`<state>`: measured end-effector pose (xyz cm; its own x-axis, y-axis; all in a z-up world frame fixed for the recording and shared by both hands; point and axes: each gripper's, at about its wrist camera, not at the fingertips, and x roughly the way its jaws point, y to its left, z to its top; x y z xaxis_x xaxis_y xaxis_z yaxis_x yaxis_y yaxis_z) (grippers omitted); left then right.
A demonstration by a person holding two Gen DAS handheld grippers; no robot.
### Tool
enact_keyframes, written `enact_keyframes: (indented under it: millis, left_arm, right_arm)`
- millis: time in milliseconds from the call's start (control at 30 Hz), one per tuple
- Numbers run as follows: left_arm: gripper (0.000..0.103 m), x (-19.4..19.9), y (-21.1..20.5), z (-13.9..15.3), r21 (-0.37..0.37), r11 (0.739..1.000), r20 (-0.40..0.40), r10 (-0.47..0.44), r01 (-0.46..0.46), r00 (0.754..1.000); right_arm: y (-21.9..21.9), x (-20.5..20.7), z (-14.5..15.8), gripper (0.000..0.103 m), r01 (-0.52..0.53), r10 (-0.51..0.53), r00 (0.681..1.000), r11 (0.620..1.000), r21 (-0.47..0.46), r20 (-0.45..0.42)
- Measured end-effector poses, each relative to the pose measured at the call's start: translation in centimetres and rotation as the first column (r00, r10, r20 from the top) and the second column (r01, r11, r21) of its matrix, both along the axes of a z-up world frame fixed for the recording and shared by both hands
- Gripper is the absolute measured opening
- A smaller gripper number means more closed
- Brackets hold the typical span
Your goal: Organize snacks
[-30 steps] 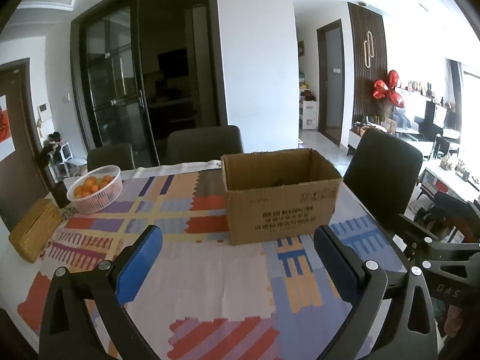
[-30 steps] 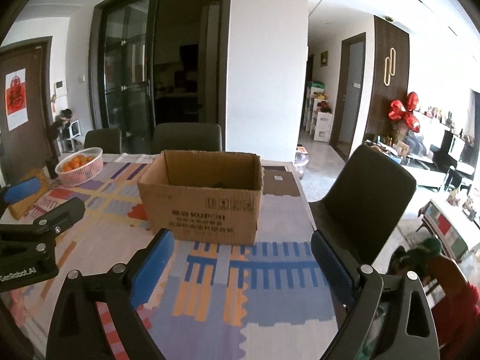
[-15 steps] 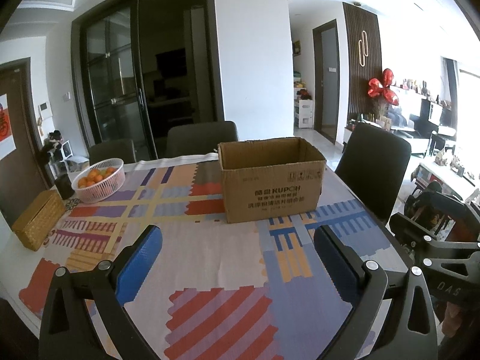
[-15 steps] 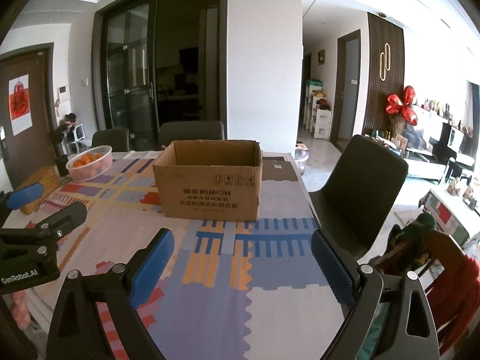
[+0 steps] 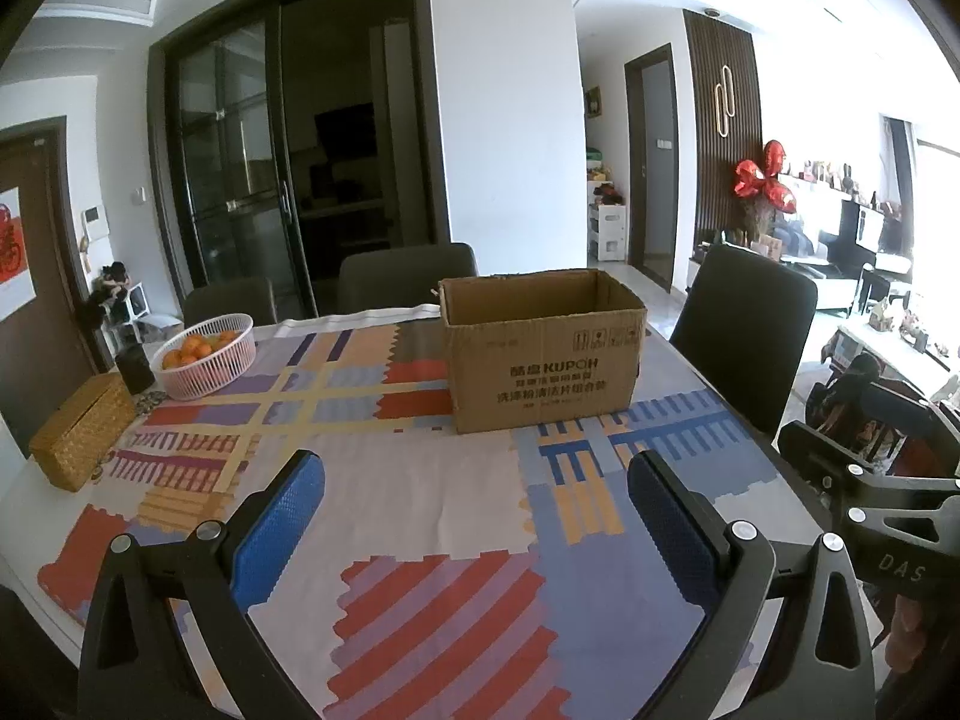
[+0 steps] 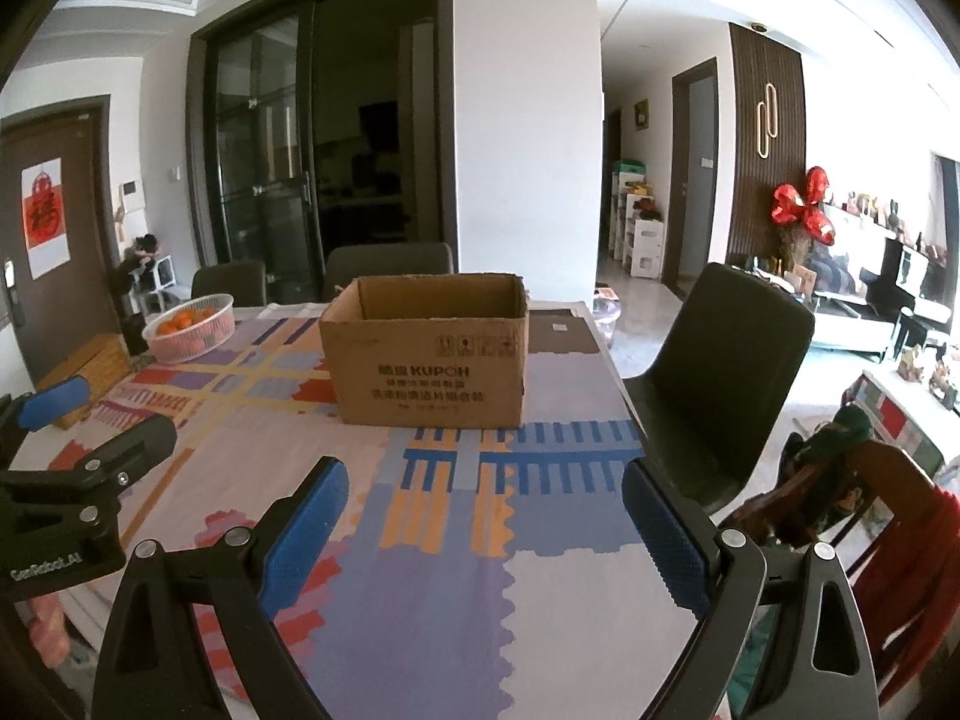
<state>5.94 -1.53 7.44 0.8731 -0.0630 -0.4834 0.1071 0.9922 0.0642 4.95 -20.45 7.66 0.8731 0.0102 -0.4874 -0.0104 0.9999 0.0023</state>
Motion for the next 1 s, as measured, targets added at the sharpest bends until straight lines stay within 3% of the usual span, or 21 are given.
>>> enact_keyframes:
  millis: [1000]
  left_arm:
    - [0.103,-1.3,0.0,0.1,-0.01,1.0,0.012,-0.003,0.003,1.0]
  right_arm:
    - [0.2,-1.5,-0.4,0.093,-0.009,0.009,1.0,1.0,0.0,0.0]
